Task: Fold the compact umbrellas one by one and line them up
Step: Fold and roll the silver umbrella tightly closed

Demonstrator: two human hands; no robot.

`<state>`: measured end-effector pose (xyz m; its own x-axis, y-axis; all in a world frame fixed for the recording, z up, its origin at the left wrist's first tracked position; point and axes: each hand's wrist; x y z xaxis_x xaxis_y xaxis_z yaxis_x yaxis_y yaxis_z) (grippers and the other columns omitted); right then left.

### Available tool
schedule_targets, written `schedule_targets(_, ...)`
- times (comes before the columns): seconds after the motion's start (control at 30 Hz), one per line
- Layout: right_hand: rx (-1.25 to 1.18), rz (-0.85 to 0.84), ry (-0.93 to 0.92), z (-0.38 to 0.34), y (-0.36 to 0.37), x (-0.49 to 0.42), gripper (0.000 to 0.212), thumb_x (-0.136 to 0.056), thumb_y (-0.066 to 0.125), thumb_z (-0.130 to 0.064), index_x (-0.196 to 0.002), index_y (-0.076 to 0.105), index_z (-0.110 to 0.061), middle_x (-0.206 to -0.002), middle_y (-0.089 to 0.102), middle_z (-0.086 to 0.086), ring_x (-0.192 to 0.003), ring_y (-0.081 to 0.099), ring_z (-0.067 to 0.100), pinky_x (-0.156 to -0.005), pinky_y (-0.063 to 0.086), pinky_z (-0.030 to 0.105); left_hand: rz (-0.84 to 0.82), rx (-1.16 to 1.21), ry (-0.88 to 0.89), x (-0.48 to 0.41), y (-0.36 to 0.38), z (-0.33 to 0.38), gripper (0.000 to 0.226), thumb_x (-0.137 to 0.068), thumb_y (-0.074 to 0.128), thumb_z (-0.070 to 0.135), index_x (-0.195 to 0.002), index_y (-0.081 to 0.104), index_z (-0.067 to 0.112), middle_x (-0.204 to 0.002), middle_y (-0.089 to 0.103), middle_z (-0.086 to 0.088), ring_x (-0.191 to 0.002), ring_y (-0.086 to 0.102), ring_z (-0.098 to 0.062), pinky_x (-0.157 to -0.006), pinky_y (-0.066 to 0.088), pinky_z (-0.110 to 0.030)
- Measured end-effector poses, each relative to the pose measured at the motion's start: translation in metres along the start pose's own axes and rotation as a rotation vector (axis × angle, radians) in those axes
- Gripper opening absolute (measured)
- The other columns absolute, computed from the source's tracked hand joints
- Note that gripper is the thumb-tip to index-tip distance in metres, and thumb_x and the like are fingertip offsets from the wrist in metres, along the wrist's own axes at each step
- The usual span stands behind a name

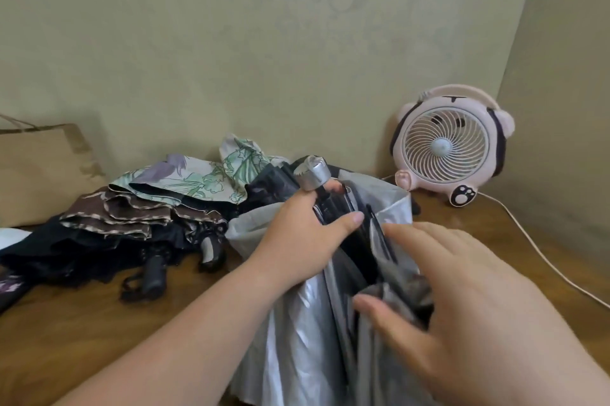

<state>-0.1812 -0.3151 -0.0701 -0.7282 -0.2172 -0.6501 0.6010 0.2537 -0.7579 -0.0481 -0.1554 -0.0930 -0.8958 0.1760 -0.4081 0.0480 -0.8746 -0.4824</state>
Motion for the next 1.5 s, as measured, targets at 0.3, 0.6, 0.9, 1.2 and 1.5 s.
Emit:
schedule_targets(0.3, -0.516, -0.04, 0.169, 0.037, 0.037, -0.058, 0.043, -0.068, 0.063, -0.073, -0.08, 0.064, -0.032, -0.066, 0.063, -0.009, -0.062, 0.058, 0.006, -0.056, 0.045, 0.021, -0.045, -0.073, 0.036, -0.026, -0.055, 0.025, 0.018, -0.092, 0.075, 0.026, -0.107, 0.067, 0.032, -0.099, 0.069, 0.023, -0.099, 0.069, -0.008, -0.1, 0.051, -0.035)
schedule_targets(0.6, -0.737, 0.14, 0.37, 0.041, 0.106, -0.089, 0.062, -0.06, 0.085, -0.062, -0.105, 0.054, -0.031, -0.077, 0.061, -0.01, -0.069, 0.055, 0.001, -0.064, 0.042, 0.015, 0.149, 0.131, 0.041, -0.032, -0.035, -0.005, 0.018, -0.099, 0.067, 0.034, -0.086, 0.075, 0.023, -0.086, 0.077, 0.01, -0.088, 0.07, -0.002, -0.087, 0.052, -0.026)
schedule_targets(0.9, -0.72, 0.196, 0.038, 0.036, 0.111, -0.125, 0.043, -0.098, 0.066, -0.033, -0.06, 0.055, -0.015, -0.058, 0.049, -0.001, -0.056, 0.046, 0.013, -0.055, 0.036, 0.027, 0.143, 0.153, -0.032, -0.065, -0.047, 0.032, 0.042, -0.106, 0.039, 0.055, -0.095, 0.06, 0.021, -0.073, 0.077, -0.003, -0.078, 0.073, -0.019, -0.081, 0.056, -0.036)
schedule_targets(1.2, -0.951, 0.227, -0.024, 0.011, 0.133, -0.087, 0.009, -0.096, 0.064, -0.024, -0.095, 0.069, -0.032, -0.085, 0.071, -0.015, -0.075, 0.065, 0.006, -0.068, 0.053, 0.027, -0.045, 0.25, -0.028, -0.003, -0.04, -0.004, 0.039, -0.09, 0.073, 0.046, -0.123, 0.053, 0.041, -0.115, 0.071, 0.019, -0.11, 0.063, 0.008, -0.092, 0.045, -0.01)
schedule_targets(1.5, -0.945, 0.367, -0.212, 0.0, 0.132, -0.084, 0.019, -0.098, 0.054, -0.008, -0.104, 0.07, -0.002, -0.083, 0.064, -0.001, -0.074, 0.061, 0.019, -0.065, 0.049, 0.036, -0.018, 0.186, 0.112, 0.017, -0.044, -0.007, 0.015, -0.099, 0.062, 0.043, -0.112, 0.061, 0.038, -0.112, 0.068, 0.023, -0.112, 0.062, 0.002, -0.092, 0.045, -0.011)
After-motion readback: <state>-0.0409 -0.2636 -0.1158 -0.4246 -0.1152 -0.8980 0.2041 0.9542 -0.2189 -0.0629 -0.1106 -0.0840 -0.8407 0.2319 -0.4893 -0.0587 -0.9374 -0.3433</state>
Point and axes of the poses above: each hand's wrist, its own x-axis away from the middle knuckle, its own y-axis out of the palm, z = x × y
